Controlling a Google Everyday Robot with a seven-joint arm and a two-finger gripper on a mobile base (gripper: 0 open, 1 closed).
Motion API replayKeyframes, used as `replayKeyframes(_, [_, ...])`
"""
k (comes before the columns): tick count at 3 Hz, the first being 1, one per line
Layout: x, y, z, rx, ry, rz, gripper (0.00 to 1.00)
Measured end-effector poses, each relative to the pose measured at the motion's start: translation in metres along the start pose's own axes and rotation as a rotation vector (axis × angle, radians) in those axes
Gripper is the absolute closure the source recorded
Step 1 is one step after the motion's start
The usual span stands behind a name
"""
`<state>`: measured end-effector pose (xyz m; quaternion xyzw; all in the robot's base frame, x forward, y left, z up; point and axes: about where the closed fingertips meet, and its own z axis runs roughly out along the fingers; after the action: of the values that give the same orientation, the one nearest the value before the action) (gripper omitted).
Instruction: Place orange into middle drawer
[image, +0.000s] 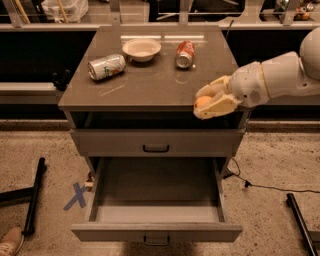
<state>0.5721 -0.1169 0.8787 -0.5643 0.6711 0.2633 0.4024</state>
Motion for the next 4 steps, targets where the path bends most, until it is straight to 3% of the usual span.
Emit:
replayKeyframes(2, [0.100,0.043,0.048,-0.054,0.017,0.069,1.00])
replayKeyframes(3, [0.103,0.045,0.051,-0.051,0.029,0.077,1.00])
replayKeyframes(4, [0.144,0.057,0.068,-0.023,0.038,0.154,1.00])
